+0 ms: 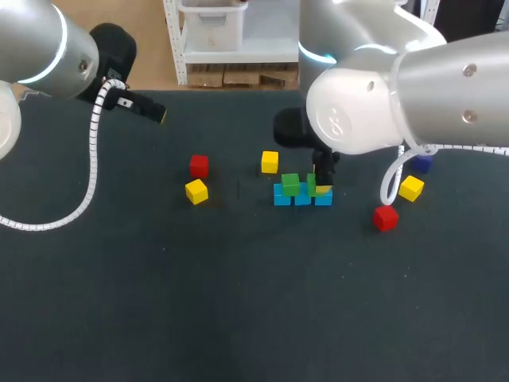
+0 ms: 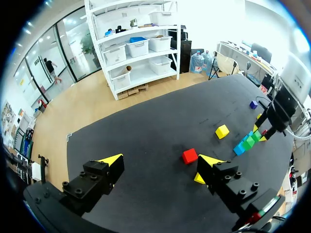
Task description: Place the blue cubes, place green cubes on the blue cubes, place the yellow cubes on the green cubes, then place the red cubes on the yellow cubes, and place purple cube on the red cubes.
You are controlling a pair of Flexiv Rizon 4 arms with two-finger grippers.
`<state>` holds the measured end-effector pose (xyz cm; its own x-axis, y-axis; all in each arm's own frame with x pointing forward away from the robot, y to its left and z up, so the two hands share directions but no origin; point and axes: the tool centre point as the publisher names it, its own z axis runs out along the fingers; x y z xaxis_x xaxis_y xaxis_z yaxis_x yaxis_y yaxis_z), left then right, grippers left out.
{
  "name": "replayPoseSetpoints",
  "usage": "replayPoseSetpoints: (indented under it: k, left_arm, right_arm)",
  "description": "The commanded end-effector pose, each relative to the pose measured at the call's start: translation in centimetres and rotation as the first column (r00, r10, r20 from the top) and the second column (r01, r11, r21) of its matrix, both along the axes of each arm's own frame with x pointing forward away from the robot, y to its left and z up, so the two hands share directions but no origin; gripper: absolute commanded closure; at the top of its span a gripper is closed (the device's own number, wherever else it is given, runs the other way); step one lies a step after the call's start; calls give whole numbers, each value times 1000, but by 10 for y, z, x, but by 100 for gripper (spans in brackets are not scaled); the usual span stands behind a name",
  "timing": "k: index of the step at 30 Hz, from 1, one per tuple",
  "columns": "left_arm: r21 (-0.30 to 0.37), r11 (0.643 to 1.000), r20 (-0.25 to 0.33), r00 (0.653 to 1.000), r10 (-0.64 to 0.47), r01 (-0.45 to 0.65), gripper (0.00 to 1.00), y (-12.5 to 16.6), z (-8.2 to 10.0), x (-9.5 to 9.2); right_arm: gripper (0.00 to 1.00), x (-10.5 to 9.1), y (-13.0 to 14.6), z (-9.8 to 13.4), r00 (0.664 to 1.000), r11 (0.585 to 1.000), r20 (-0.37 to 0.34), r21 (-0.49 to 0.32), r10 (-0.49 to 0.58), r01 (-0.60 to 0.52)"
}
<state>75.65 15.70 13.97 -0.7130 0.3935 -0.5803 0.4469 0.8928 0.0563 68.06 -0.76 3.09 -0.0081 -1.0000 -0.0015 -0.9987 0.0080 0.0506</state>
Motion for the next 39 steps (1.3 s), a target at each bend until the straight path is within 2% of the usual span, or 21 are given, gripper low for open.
replayPoseSetpoints:
  k: [1,5,8,10,27,28,29,32,39]
  left_arm:
    - [0,1000,0,1000,0,0,0,0,0,0]
    - [0,1000,0,1000,0,0,0,0,0,0]
    - [0,1000,0,1000,0,0,0,0,0,0]
    - [0,1000,0,1000,0,0,0,0,0,0]
    - [0,1000,0,1000,0,0,0,0,0,0]
    - [0,1000,0,1000,0,0,0,0,0,0]
    - [0,1000,0,1000,0,0,0,0,0,0]
    - [0,1000,0,1000,0,0,0,0,0,0]
    - [0,1000,0,1000,0,0,0,0,0,0]
  right_arm:
    - [71,-3,-1,0,1000,1000,10,1,-2,2]
    - [70,-3,-1,0,1000,1000,11,0,-2,2]
    - [53,-3,-1,0,1000,1000,14,-1,-3,3]
    - [0,-3,-1,0,1000,1000,14,-1,-3,3]
    - [0,-2,-1,1,999,1000,40,3,-10,10]
    - [4,-2,-1,2,999,1000,42,4,-10,10]
    - [18,-2,0,2,999,1000,44,5,-10,10]
    - [49,-1,1,3,999,1000,51,7,-9,9]
    - [53,0,3,1,999,1000,50,3,-3,3]
